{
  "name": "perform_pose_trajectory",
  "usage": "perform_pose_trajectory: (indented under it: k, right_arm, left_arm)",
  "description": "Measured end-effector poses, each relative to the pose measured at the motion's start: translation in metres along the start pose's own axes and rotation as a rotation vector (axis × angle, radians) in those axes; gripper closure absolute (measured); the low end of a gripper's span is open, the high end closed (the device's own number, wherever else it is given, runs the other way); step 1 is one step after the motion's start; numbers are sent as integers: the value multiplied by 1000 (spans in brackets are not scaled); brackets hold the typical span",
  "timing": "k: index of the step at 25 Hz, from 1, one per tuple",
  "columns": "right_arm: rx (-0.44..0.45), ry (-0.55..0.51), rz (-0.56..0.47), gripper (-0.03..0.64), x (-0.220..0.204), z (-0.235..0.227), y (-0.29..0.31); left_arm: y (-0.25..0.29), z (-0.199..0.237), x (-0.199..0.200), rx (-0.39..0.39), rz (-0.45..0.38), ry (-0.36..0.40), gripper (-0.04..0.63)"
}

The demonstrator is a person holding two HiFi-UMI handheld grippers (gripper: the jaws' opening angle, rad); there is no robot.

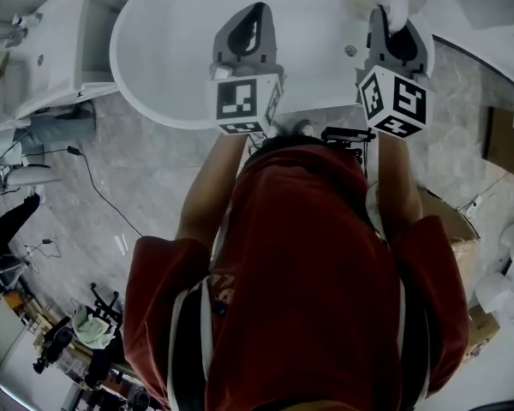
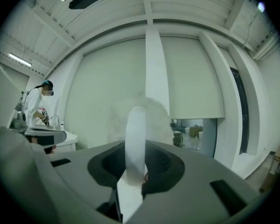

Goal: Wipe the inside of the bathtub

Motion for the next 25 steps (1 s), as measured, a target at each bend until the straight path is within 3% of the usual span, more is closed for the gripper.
perform_pose_trajectory:
  k: [5, 10, 16, 25]
  right_arm:
    - [41, 20, -47, 526, 10, -10, -16]
    - [90, -74, -140, 526, 18, -11, -39]
    - [65, -103, -241, 526, 28, -2, -50]
    - [70, -121, -258, 526, 23, 9, -42]
  left_arm:
    - [0, -21, 10, 18, -31, 7, 580]
    - [-4, -43, 30, 38, -105, 53, 580]
    - [-16, -56, 49, 75, -210, 76, 580]
    - [-20, -58, 48, 83, -246, 98, 580]
Point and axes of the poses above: the fingertips, and each gripper's own axes: y forward along the fingers, z to its left, x out of its top, the point moved 5 cm from there along -y, backward along the fingers, and after that the axes turned 5 degrees about -y, right-handed, at the moved point
